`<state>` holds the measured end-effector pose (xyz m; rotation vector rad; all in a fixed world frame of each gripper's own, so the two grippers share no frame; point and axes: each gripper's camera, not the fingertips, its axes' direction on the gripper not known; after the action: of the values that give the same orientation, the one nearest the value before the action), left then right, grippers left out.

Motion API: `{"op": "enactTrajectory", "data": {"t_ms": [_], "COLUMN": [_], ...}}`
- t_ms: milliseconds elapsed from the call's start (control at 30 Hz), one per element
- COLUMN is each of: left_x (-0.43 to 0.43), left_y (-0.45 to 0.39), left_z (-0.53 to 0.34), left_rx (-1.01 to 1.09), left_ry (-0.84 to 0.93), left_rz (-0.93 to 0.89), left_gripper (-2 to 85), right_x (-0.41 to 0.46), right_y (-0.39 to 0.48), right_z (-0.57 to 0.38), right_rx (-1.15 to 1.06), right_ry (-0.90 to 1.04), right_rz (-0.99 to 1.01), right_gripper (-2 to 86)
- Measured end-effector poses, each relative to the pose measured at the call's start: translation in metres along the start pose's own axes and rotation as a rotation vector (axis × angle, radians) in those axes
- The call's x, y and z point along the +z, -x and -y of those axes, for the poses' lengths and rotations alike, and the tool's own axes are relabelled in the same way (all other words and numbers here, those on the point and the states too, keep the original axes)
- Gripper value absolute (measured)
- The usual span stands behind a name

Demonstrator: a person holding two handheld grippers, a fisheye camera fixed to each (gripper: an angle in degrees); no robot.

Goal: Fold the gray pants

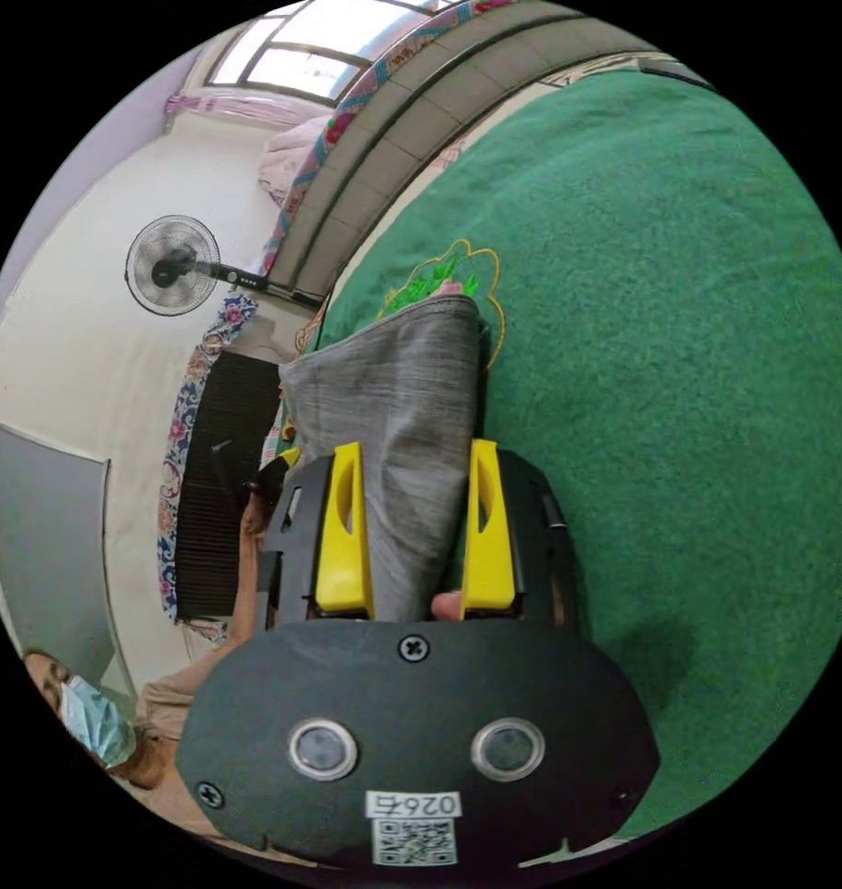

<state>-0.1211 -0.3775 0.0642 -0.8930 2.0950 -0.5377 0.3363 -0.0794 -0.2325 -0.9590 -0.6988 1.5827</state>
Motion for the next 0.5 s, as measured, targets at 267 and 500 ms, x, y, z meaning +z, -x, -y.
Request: {"op": "enactTrajectory", "data": {"t_ms": [267,500], "left_x": [0.032,0.066], "left_y": [-0.004,-0.025], "left_z": [-0.009,-0.022], "left_rx": [-0.063,-0.095], "left_ry": [0.001,0.002], "left_rz": [-0.086,-0.05], "left_gripper": [12.6,8.6], "right_x": [-0.007,-0.005], "right_y": [0.018,0.064], "right_z": [-0.039,-0.083], "right_rx": [-0.003,-0.083], "right_ry": [0.006,-0.006], "right_rz": [0.226,0.045], "right_gripper": [9.0,4.3]}}
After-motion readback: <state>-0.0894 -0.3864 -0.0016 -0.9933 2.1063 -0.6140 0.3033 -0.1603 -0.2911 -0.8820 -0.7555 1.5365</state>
